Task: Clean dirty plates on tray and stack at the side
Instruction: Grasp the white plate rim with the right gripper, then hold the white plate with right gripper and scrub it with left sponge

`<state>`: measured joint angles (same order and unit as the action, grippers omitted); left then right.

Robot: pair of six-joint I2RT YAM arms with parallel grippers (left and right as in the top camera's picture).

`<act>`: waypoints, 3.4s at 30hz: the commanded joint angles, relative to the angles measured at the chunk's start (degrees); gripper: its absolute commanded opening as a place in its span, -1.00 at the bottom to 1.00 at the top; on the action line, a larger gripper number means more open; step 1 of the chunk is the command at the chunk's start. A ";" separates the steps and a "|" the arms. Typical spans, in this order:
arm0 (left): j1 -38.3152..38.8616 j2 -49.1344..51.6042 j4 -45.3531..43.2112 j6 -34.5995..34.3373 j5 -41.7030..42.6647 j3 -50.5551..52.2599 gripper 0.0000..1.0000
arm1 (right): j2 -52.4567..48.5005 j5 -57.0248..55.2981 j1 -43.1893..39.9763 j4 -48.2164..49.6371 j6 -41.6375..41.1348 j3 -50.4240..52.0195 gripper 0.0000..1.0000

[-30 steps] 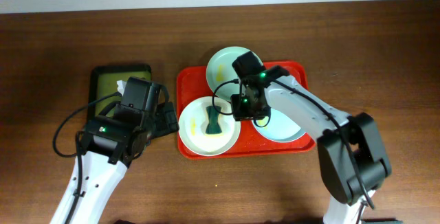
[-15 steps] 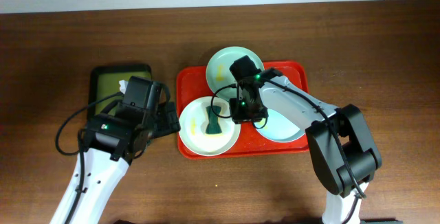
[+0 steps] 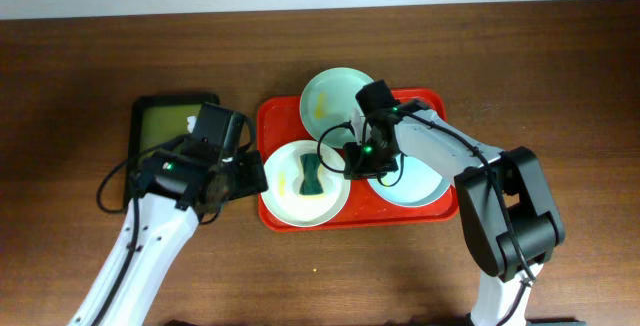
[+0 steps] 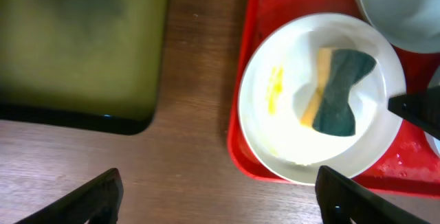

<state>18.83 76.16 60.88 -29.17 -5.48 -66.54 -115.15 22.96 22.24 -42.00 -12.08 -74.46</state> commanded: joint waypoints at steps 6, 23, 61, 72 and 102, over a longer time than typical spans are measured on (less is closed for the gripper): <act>-0.24 8.39 -5.46 6.16 12.79 -0.13 0.22 | -0.63 2.62 -0.20 2.03 2.01 2.99 -0.67; 5.86 24.61 -20.87 10.64 21.07 -0.13 0.18 | -0.63 2.56 -0.17 2.49 1.99 2.99 -0.92; 8.90 32.61 -26.05 8.87 15.41 -0.15 -1.00 | -0.63 2.14 -0.13 3.30 1.99 2.99 -0.92; 4.28 32.59 -16.06 7.37 -1.70 -0.15 -1.00 | -0.63 1.90 -0.15 3.30 1.99 2.99 -0.92; 5.18 31.87 -18.18 7.32 8.41 -0.55 -1.00 | -0.63 1.92 -0.13 3.87 1.97 2.99 -0.91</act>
<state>23.62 107.53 40.71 -21.04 11.31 -68.27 -115.13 26.04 22.15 -38.04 -10.70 -72.20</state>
